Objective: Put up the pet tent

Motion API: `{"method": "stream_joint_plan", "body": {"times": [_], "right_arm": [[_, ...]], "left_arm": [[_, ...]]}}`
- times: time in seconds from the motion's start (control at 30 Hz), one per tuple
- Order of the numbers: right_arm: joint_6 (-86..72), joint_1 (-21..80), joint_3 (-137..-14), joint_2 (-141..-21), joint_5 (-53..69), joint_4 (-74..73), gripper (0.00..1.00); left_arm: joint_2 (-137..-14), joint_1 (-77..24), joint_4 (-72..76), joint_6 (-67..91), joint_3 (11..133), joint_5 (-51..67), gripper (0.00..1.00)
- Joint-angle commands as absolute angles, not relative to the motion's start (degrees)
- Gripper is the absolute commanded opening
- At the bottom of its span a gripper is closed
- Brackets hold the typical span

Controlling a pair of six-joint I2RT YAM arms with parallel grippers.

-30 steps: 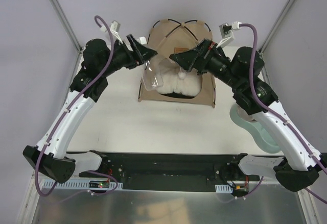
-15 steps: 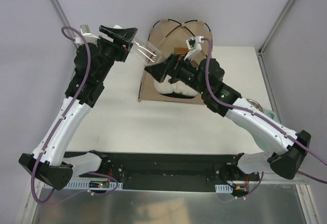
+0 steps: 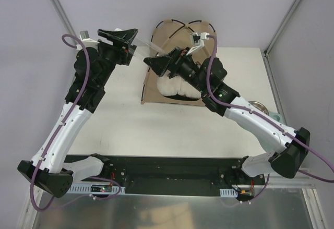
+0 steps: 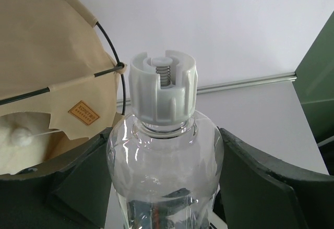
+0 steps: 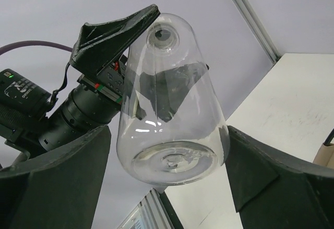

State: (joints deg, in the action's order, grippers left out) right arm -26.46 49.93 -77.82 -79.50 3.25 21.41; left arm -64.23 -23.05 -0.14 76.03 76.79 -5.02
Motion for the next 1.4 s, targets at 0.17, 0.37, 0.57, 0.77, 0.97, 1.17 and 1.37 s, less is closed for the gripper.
{"method": "stream_joint_plan", "body": {"times": [0.17, 0.37, 0.57, 0.77, 0.97, 1.17, 1.37], "right_arm": [[-29.2, 50.3, -81.9, -80.6, 1.2, 23.6, 0.65], [-29.7, 50.1, -83.1, -79.9, -3.2, 18.7, 0.38], [-26.0, 49.4, -86.5, -76.3, -6.1, 8.3, 0.35], [-19.8, 48.3, -89.5, -69.1, -13.9, -2.4, 0.33], [-17.4, 46.2, -99.9, -66.2, -31.9, -27.0, 0.27], [-22.6, 43.5, -101.8, -61.4, -55.1, -47.4, 0.26], [-27.9, 29.1, -105.4, -61.7, -53.4, -68.6, 0.26]], "left_arm": [[-62.7, -23.2, 3.4, 79.7, 75.0, -4.1, 0.28], [-62.4, -23.2, 3.6, 79.1, 74.0, -3.4, 0.70], [-61.5, -23.2, 4.2, 67.0, 76.0, -0.1, 0.99], [-59.1, -23.2, 1.7, 52.7, 76.2, 2.5, 0.99], [-58.1, -23.2, -2.1, 41.6, 77.6, 4.8, 0.99], [-58.0, -23.2, -4.2, 36.0, 78.0, 5.2, 0.99], [-58.5, -23.2, -9.7, 32.3, 77.7, 5.4, 0.99]]}}
